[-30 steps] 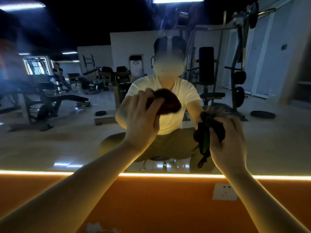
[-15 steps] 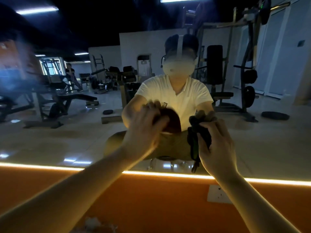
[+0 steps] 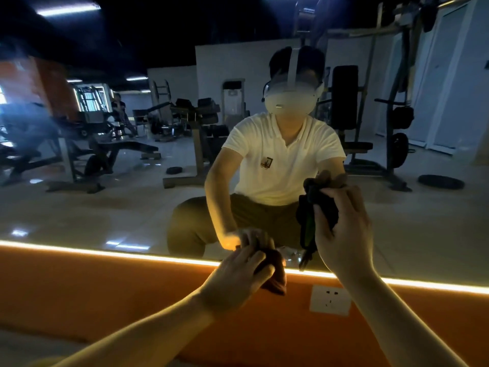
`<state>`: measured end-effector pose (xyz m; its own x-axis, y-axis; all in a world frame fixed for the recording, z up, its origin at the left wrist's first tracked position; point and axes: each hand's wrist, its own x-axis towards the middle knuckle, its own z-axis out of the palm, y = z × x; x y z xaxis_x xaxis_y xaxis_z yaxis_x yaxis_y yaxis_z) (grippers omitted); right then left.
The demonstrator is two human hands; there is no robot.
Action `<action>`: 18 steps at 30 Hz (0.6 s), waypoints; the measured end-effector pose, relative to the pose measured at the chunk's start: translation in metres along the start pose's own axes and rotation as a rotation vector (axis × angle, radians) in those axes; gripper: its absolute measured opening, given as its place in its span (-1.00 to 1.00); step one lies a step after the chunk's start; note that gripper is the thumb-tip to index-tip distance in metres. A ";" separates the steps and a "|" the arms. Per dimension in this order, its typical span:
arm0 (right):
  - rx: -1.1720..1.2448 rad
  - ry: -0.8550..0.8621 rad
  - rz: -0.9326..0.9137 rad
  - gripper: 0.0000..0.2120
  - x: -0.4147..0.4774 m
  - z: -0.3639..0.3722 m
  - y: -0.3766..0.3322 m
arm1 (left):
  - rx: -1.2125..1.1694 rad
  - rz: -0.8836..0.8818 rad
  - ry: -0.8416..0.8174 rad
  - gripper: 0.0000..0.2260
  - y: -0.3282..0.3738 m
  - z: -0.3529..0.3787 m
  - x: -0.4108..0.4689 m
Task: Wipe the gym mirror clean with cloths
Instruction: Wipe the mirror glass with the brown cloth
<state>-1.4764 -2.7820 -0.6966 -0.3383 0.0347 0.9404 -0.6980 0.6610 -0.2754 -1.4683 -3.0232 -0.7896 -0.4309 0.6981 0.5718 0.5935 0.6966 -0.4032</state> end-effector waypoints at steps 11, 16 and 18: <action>0.040 0.010 0.068 -0.78 0.006 0.006 0.001 | -0.073 -0.304 0.374 -0.69 -0.026 -0.082 0.116; 0.084 -0.111 -0.029 -0.78 -0.004 0.026 -0.018 | 0.043 -0.141 -0.001 -0.62 -0.027 -0.037 0.007; 0.085 -0.162 -0.103 -0.79 -0.011 0.036 -0.029 | 0.077 -0.128 -0.029 -0.57 -0.040 -0.046 -0.007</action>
<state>-1.4750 -2.8289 -0.7059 -0.3547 -0.1557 0.9219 -0.7829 0.5886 -0.2018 -1.4582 -3.0636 -0.7444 -0.5199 0.6063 0.6018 0.4789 0.7902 -0.3823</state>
